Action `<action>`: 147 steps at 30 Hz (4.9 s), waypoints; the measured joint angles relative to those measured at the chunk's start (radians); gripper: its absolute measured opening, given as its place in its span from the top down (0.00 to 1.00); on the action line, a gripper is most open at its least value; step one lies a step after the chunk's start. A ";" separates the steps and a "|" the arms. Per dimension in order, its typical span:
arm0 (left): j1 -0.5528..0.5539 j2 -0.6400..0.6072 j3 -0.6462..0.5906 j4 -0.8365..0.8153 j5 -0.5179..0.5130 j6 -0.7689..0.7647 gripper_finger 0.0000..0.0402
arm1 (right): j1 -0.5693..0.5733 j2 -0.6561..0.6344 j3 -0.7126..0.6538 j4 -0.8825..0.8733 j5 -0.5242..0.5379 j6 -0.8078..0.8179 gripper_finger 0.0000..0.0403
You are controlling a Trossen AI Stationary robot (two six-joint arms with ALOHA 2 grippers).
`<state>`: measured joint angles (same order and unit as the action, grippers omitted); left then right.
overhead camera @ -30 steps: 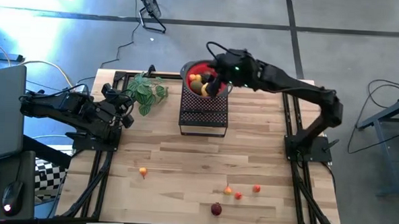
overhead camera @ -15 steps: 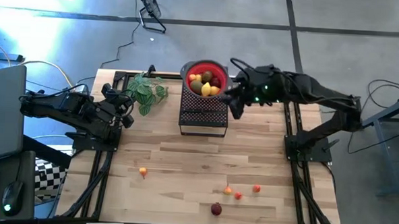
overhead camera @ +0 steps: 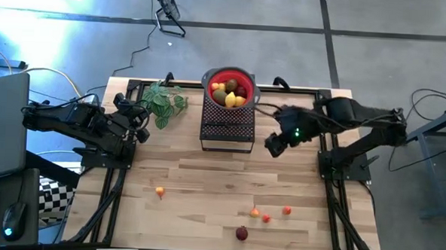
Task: Pick & Place Fruit
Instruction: Put the pear into the red strainer bowl
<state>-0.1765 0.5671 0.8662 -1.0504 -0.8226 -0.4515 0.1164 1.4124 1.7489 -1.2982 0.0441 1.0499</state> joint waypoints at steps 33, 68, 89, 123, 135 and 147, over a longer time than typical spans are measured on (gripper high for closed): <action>0.000 0.000 0.000 0.000 0.000 0.000 1.00 | 0.415 0.135 -0.001 -0.274 -0.004 0.789 0.58; 0.000 0.000 0.000 0.000 0.000 0.028 1.00 | 0.564 0.231 -0.544 0.203 -0.203 0.944 0.60; 0.000 0.000 0.000 0.000 0.000 0.027 1.00 | 0.564 0.230 -0.706 0.354 -0.199 0.940 0.64; 0.000 0.000 0.000 0.000 -0.001 0.027 1.00 | 0.564 0.230 -0.719 0.398 -0.154 0.940 0.66; 0.000 0.000 0.000 0.000 0.000 0.027 1.00 | 0.564 0.230 -0.719 0.421 -0.157 0.940 0.81; 0.000 0.000 0.000 0.000 0.000 0.027 1.00 | 0.564 0.230 -0.719 0.421 -0.179 0.940 0.82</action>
<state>-0.1767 0.5673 0.8663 -1.0504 -0.8230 -0.4244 0.6804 1.6428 1.0294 -0.8776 -0.1345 1.9900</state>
